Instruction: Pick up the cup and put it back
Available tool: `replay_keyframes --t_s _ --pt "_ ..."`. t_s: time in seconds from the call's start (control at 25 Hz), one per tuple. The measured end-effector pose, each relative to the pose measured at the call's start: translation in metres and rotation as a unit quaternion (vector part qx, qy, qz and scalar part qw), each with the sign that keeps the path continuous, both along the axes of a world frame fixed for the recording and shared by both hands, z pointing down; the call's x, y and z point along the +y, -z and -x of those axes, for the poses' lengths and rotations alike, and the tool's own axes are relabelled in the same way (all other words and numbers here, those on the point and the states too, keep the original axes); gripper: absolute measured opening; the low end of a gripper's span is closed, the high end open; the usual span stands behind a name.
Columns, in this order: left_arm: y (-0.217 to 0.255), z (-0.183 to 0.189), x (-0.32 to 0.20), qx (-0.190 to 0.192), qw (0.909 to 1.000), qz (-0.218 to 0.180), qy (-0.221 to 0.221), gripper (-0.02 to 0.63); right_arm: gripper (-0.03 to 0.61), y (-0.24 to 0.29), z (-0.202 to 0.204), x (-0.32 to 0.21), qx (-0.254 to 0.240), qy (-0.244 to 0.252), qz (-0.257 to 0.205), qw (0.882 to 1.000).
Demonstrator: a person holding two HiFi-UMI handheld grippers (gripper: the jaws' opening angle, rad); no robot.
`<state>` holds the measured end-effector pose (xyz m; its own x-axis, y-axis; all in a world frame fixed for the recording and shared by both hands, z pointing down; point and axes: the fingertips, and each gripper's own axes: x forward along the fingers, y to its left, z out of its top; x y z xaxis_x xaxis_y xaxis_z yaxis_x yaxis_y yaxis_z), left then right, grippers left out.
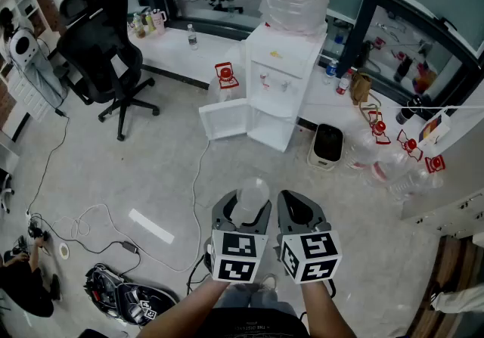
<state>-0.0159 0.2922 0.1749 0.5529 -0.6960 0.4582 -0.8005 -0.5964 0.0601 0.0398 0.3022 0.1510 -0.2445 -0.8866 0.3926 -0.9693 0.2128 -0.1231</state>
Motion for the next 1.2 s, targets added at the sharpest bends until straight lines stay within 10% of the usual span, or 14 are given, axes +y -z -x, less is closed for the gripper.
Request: replay_keyframes --t_s 0.64,1.2 --pt "-0.009 0.028 -0.029 -0.004 0.9997 0.011 -0.022 0.27 0.021 0.002 0.029 -0.028 0.007 -0.024 -0.004 1.0" --pt "-0.016 -0.025 -0.103 -0.011 0.9998 0.012 -0.012 0.27 0.021 -0.01 -0.024 -0.105 -0.002 -0.012 0.001 1.0"
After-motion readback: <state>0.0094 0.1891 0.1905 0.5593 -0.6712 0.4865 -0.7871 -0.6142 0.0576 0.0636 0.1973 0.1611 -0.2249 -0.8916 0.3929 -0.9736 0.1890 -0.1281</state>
